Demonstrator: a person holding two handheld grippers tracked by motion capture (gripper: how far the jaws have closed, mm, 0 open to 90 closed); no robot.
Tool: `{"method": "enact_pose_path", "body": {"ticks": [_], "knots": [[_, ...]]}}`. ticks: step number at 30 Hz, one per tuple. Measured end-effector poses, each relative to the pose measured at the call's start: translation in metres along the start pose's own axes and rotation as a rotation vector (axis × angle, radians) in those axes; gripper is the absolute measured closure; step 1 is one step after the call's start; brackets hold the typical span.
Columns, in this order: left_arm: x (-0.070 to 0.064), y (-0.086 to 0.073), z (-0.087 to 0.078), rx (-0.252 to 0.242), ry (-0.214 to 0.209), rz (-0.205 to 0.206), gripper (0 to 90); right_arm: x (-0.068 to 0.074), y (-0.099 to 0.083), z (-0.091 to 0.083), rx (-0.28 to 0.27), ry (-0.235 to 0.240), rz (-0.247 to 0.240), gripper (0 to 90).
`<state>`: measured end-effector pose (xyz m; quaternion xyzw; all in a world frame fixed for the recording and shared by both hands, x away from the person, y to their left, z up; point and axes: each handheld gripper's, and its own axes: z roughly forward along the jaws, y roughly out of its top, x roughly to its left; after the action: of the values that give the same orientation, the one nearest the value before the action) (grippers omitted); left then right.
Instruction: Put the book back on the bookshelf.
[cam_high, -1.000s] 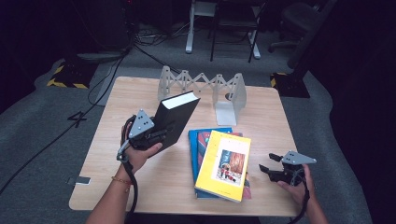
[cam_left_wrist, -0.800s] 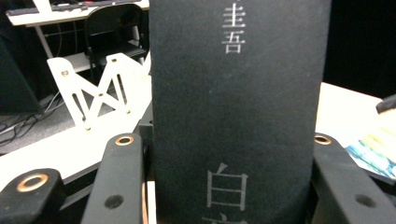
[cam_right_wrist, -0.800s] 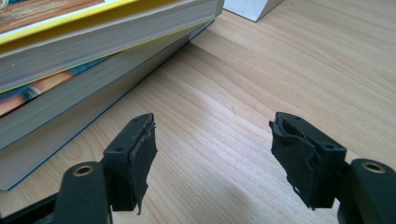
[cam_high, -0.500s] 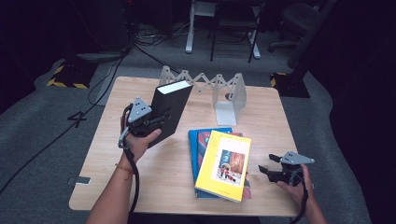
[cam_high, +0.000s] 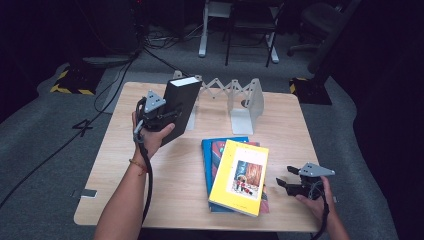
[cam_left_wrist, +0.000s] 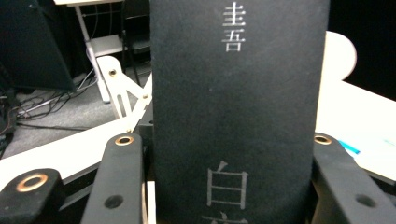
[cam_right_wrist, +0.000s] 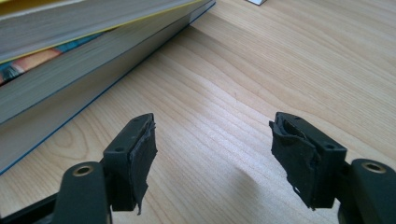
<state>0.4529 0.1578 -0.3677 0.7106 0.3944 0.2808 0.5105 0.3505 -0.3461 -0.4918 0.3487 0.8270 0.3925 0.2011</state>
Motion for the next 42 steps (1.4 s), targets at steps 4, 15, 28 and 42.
{"method": "enact_pose_path", "body": {"ticks": [4,15,28,42], "knots": [[0.006,-0.001,0.013,0.007,0.017,-0.02,53.6,0.0,-0.001,0.001,0.007,0.002,-0.001,31.2],[0.017,-0.013,0.043,0.011,0.065,-0.052,53.5,0.001,-0.002,0.002,0.01,0.012,-0.008,31.3],[0.008,-0.031,0.035,-0.006,0.088,-0.028,53.1,0.003,0.0,0.001,0.008,0.018,-0.017,31.5],[0.019,-0.065,0.006,-0.054,0.076,-0.115,52.9,0.007,0.001,0.009,0.04,0.029,-0.04,31.6]]}}
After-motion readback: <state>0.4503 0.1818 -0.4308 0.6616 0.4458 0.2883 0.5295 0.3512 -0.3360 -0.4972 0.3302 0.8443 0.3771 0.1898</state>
